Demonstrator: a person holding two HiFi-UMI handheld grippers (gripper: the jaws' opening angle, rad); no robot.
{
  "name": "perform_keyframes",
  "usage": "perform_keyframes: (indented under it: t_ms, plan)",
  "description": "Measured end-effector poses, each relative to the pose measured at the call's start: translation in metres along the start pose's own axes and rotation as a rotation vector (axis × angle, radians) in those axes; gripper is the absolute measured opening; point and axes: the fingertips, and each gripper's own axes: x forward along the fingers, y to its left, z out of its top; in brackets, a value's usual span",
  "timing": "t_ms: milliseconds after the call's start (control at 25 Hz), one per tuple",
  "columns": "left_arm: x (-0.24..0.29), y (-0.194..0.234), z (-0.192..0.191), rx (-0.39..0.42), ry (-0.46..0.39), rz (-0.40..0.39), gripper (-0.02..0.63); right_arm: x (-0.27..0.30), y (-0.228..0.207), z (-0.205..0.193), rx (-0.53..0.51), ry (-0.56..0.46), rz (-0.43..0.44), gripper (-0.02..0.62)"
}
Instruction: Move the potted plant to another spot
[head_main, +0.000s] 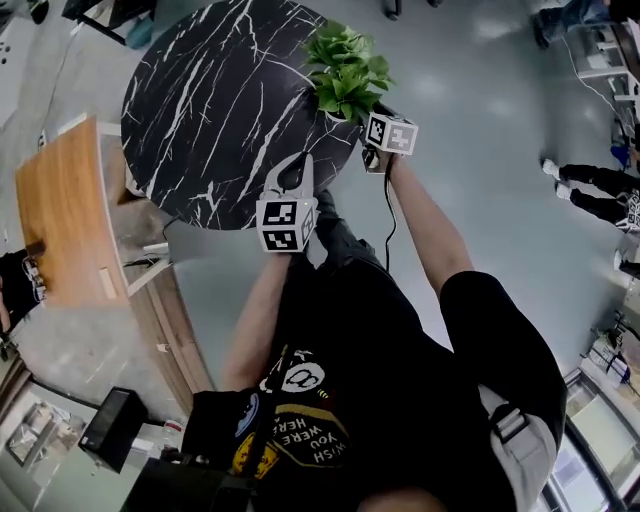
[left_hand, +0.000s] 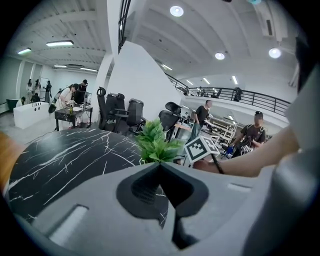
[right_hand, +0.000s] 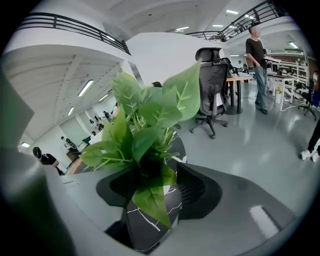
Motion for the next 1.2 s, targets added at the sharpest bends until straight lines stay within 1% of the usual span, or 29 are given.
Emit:
perform_keyframes:
  t_ms: [80, 120, 160, 200, 280, 400, 560, 680, 920, 1080, 1200]
  plan:
    - [-0.003, 0.006, -0.007, -0.013, 0.009, 0.010, 0.005, 0.014, -0.003, -0.007, -0.004, 0.022, -0.008, 0.228]
    - [-0.004, 0.009, -0.010, -0.019, 0.012, 0.015, 0.005, 0.018, -0.004, -0.010, -0.009, 0.027, -0.013, 0.206]
    - [-0.006, 0.012, -0.012, -0.025, 0.014, 0.020, 0.005, 0.021, -0.003, -0.012, -0.018, 0.025, -0.018, 0.160]
    - [-0.008, 0.015, -0.013, -0.030, 0.013, 0.025, 0.005, 0.022, -0.002, -0.011, -0.029, 0.019, -0.022, 0.136]
    - [-0.010, 0.022, -0.012, -0.038, 0.007, 0.037, 0.005, 0.024, 0.001, -0.007, -0.061, 0.012, -0.035, 0.127]
    - [-0.013, 0.027, -0.010, -0.050, -0.004, 0.051, 0.005, 0.024, 0.005, -0.007, -0.097, 0.022, -0.047, 0.118]
    - [-0.017, 0.030, -0.008, -0.058, -0.014, 0.060, 0.005, 0.021, 0.011, -0.011, -0.097, 0.013, -0.051, 0.118]
    - [-0.022, 0.033, -0.008, -0.059, -0.023, 0.071, 0.005, 0.024, 0.019, -0.015, -0.107, 0.019, -0.035, 0.118]
    - [-0.036, 0.049, -0.009, -0.079, -0.038, 0.111, 0.005, 0.031, 0.054, -0.025, -0.145, 0.040, 0.014, 0.118]
    - [-0.052, 0.069, -0.016, -0.110, -0.057, 0.159, 0.005, 0.041, 0.084, -0.033, -0.187, 0.057, 0.048, 0.117]
    - [-0.070, 0.087, -0.019, -0.140, -0.075, 0.208, 0.005, 0.049, 0.116, -0.036, -0.231, 0.077, 0.081, 0.117]
